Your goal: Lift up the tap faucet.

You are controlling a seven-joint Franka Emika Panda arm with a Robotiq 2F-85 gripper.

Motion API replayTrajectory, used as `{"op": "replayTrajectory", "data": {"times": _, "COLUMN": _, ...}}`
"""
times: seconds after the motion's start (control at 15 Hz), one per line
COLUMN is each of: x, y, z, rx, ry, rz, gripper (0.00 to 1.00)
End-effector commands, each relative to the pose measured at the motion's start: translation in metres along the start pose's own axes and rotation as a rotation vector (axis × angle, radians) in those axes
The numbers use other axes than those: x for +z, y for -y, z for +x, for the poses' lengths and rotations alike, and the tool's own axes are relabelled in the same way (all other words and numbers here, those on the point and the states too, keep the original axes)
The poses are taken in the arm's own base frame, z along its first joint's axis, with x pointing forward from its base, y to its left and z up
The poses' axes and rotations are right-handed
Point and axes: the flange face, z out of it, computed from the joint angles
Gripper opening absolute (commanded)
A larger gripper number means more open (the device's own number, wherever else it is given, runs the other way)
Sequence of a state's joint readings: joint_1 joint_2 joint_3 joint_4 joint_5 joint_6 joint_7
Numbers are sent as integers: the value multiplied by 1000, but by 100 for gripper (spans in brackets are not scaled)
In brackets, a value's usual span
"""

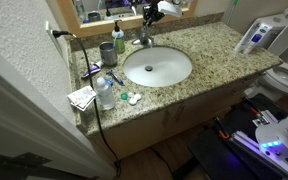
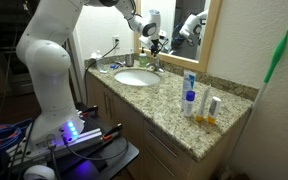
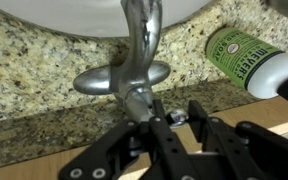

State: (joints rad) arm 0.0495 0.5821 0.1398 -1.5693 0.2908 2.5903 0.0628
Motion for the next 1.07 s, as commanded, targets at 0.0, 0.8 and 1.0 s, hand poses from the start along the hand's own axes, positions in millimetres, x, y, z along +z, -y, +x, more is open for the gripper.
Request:
{"op": "replayTrajectory", "data": {"times": 0.0, "x": -65, "y": 12, "z": 0, "rx": -31, "ry": -124, "rz": 61, "gripper": 7}}
{"op": "replayTrajectory", "data": {"times": 0.8, "x": -178, "y": 47, "z": -65, "rx": -220, "ry": 295, "rz": 47, "gripper": 100}}
{"op": "replayTrajectory", "data": {"times": 1.0, "x": -187, "y": 57, "z": -58, "rx": -198, "ry": 267, "rz": 59, "gripper": 100}}
